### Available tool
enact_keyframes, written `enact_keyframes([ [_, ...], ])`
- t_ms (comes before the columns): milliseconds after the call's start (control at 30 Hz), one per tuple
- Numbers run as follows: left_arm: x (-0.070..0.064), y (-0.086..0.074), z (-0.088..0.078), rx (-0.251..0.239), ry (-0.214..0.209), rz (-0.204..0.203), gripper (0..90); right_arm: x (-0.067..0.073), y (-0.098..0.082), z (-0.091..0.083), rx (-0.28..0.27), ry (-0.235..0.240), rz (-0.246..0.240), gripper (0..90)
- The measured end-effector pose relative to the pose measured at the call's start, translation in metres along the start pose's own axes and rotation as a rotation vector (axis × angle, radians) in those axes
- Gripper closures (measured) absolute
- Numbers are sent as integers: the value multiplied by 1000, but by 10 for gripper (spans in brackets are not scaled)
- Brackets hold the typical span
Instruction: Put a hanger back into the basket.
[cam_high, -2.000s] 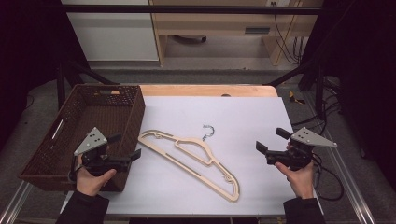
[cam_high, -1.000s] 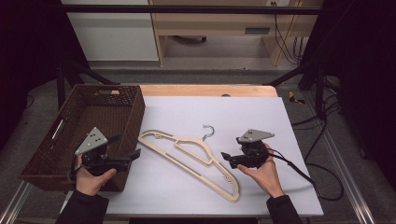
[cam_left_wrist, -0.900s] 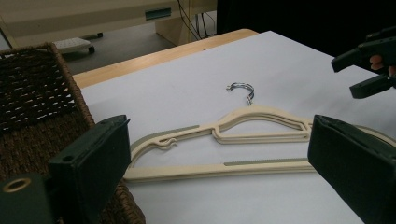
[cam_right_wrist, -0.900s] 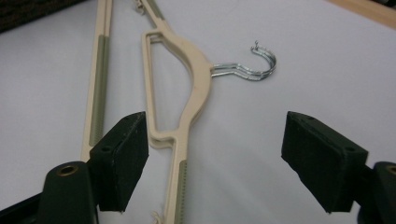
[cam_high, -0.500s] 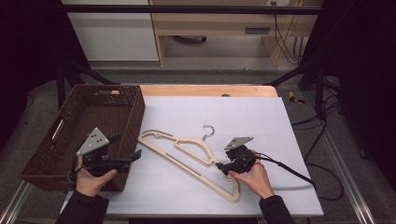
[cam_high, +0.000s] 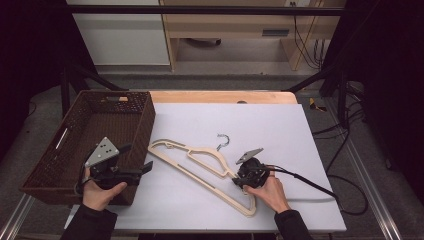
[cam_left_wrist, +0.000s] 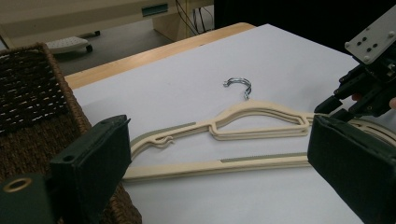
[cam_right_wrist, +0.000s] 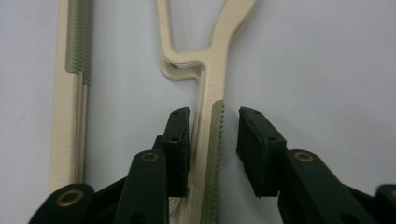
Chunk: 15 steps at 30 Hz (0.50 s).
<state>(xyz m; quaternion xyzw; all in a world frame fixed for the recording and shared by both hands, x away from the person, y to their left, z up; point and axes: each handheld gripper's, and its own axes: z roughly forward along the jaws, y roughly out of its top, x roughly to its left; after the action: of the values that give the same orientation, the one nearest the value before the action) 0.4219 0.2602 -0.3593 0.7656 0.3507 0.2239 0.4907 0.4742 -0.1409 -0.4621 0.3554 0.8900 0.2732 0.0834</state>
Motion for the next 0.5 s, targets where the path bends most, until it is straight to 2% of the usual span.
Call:
enact_keyframes([
  [33,0,0,1,3,-1,-3,58,0,0,0,1,18,17,675],
  [133,-1,0,1,7,-1,-1,58,0,1,0,3,34,32,737],
  [500,0,0,1,10,1,3,60,0,3,-5,11,60,87,771],
])
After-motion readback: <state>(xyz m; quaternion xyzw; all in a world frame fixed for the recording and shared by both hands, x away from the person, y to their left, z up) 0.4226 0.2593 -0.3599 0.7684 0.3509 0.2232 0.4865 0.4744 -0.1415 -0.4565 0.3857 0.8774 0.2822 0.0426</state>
